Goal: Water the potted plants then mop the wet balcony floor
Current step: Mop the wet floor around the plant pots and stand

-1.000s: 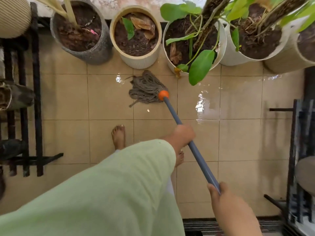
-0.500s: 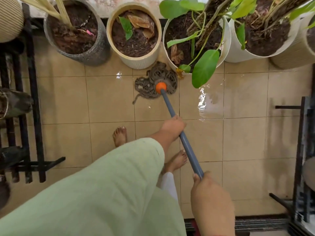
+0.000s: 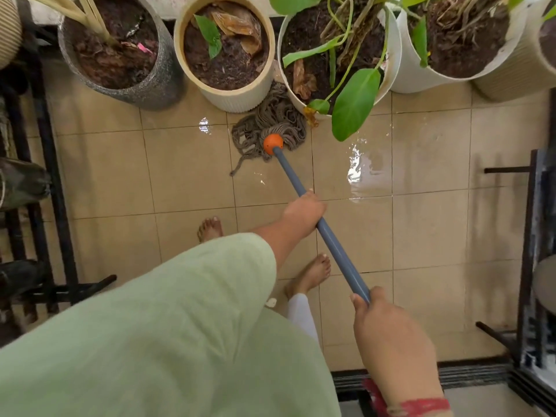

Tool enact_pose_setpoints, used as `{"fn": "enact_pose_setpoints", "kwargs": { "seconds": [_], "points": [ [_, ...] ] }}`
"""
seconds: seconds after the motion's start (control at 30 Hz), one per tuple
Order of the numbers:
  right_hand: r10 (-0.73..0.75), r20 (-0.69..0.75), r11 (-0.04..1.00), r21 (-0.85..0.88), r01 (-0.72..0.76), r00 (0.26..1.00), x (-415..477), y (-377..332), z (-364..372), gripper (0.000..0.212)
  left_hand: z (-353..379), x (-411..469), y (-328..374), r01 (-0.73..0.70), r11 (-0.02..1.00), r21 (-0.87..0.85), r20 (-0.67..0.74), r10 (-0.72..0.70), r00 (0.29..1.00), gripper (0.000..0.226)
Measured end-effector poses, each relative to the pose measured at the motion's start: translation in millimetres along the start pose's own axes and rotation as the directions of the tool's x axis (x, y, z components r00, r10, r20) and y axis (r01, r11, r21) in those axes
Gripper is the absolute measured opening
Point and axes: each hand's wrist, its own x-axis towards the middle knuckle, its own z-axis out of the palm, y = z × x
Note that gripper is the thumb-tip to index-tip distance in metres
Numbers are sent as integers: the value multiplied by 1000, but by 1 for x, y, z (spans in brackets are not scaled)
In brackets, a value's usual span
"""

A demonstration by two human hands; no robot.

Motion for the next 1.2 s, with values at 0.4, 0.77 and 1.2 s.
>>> {"fn": "enact_pose_setpoints", "kwargs": {
  "seconds": [0.4, 0.77, 1.2],
  "points": [
    [146, 210, 977, -186, -107, 967, -56, 13, 46, 22, 63, -83, 28, -80, 995, -58, 139, 87, 987, 43],
    [31, -26, 997, -64, -32, 999, -23, -21, -6, 25, -7, -6, 4, 6, 998, -61, -28, -7, 1000, 38],
    [-82, 36, 988, -128, 86, 996, -32, -100, -2, 21, -22, -46, -89, -30, 992, 125, 56, 23, 998, 28]
  ]
}}
